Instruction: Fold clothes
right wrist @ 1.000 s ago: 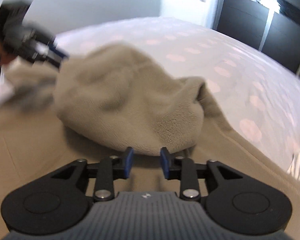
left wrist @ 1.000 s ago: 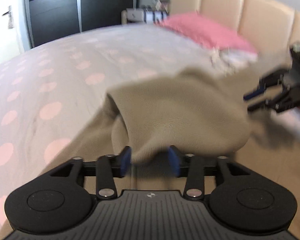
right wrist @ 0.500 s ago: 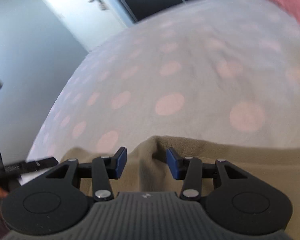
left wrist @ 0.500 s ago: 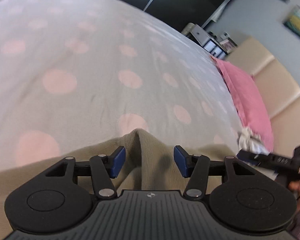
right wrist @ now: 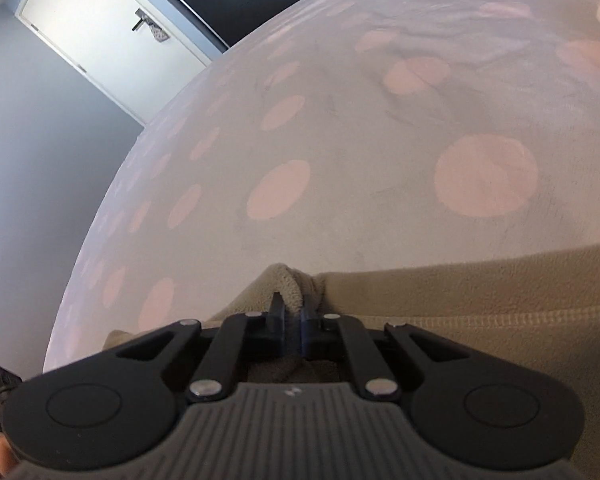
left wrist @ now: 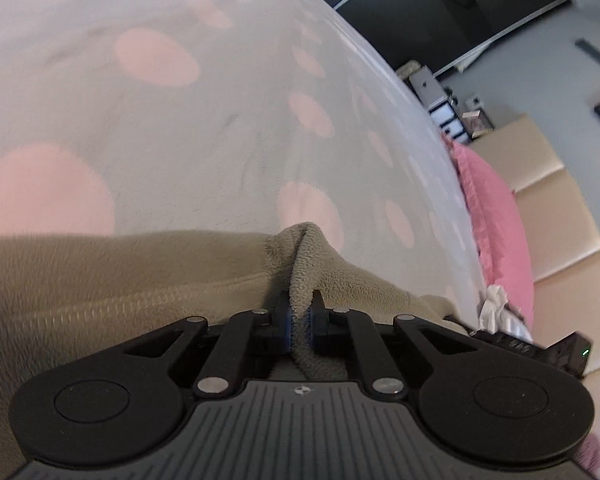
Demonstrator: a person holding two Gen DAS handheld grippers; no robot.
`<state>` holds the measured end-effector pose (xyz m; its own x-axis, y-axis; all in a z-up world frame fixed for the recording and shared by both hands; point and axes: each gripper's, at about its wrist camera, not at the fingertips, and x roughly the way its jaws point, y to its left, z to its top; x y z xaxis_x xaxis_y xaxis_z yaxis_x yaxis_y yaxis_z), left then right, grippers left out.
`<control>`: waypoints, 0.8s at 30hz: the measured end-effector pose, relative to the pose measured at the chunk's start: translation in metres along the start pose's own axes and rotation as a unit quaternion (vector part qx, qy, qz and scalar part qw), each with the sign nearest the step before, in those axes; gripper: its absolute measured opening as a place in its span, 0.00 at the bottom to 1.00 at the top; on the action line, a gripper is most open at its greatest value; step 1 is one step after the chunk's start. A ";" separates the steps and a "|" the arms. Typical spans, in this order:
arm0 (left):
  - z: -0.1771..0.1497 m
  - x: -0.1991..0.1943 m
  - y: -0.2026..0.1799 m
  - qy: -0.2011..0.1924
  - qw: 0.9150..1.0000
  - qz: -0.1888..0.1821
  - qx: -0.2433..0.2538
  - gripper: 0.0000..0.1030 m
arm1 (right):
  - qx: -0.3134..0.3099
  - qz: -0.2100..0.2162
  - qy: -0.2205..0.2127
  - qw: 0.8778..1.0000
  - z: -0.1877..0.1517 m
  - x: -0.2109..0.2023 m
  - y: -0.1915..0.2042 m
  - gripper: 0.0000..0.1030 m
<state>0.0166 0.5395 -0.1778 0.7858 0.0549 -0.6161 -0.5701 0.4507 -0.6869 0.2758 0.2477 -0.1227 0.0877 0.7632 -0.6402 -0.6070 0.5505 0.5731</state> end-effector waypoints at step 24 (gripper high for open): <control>-0.080 -0.116 -0.040 -0.084 0.981 0.032 0.172 0.50 | -0.008 0.024 -0.037 0.999 -0.063 -0.118 -0.019 0.62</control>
<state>-0.0712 0.4435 -0.1098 0.7952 0.2258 -0.5628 -0.5285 0.7132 -0.4605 0.2269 0.1257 -0.0899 0.1158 0.8111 -0.5733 -0.6248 0.5082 0.5928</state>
